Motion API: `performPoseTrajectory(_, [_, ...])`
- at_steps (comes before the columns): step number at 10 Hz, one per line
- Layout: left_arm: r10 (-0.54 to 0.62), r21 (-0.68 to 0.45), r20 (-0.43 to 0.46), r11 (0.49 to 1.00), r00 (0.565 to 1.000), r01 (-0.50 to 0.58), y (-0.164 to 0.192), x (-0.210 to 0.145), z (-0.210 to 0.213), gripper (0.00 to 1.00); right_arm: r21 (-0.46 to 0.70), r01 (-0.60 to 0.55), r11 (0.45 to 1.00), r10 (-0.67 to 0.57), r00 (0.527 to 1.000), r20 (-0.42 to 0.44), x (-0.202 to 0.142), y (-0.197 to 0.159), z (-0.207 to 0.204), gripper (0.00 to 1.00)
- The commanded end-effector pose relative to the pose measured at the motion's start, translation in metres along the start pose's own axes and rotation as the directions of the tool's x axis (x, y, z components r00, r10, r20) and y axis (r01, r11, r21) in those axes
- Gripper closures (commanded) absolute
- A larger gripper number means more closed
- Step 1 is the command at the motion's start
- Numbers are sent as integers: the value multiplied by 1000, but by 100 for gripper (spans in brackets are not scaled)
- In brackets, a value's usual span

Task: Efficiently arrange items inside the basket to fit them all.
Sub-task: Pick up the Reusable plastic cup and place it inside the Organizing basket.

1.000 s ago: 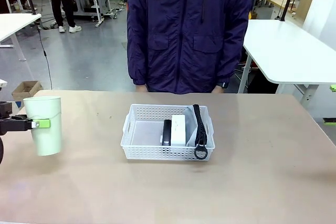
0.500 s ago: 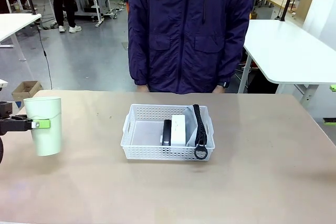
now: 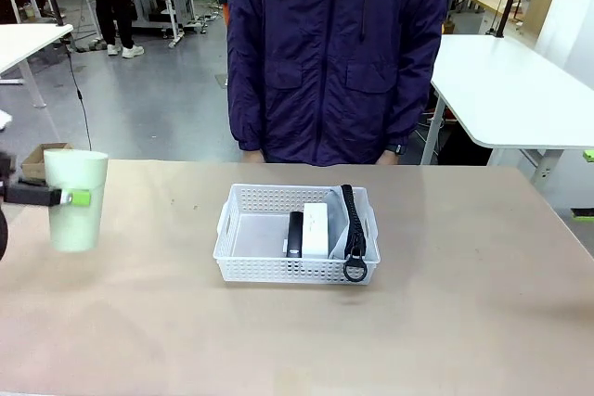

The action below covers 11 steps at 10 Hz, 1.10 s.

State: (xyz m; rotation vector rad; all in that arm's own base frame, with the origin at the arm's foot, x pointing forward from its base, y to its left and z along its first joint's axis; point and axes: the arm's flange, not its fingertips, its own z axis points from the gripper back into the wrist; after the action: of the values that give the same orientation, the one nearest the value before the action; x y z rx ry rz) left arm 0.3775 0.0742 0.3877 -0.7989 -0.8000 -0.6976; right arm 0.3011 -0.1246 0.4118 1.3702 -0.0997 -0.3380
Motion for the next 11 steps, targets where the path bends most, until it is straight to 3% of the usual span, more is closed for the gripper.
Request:
performPoseTrajectory(1, [44, 32, -143, 999, 989, -40, -130, 18, -23, 12, 10, 6, 1000, -6, 1000, 2, -1, 4, 1, 0])
performPoseTrajectory(2, [124, 17, -224, 992, 967, -124, -150, 37, -35, 12, 10, 6, 1000, -6, 1000, 2, -1, 4, 1, 0])
performPoseTrajectory(3, [243, 38, -314, 969, 918, -243, -176, 58, -51, 12, 10, 6, 1000, -6, 1000, 2, -1, 4, 1, 0])
performPoseTrajectory(4, [368, 153, -267, 929, 891, -337, -204, 85, -78, 12, 10, 6, 1000, -6, 1000, 2, -1, 4, 1, 0])
performPoseTrajectory(7, [456, 293, -259, 877, 851, -380, -259, 117, -163, 12, 10, 6, 1000, -6, 1000, 2, -1, 4, 1, 0])
performPoseTrajectory(9, [493, 471, -280, 818, 824, -329, -263, 127, -214, 12, 10, 6, 1000, -6, 1000, 2, -1, 4, 1, 0])
performPoseTrajectory(10, [556, 536, -237, 759, 797, -370, -250, 139, -229, 12, 10, 6, 1000, -6, 1000, 2, -1, 4, 1, 0])
performPoseTrajectory(11, [601, 522, -238, 742, 763, -421, -241, 150, -239, 12, 10, 6, 1000, -6, 1000, 2, -1, 4, 1, 0])
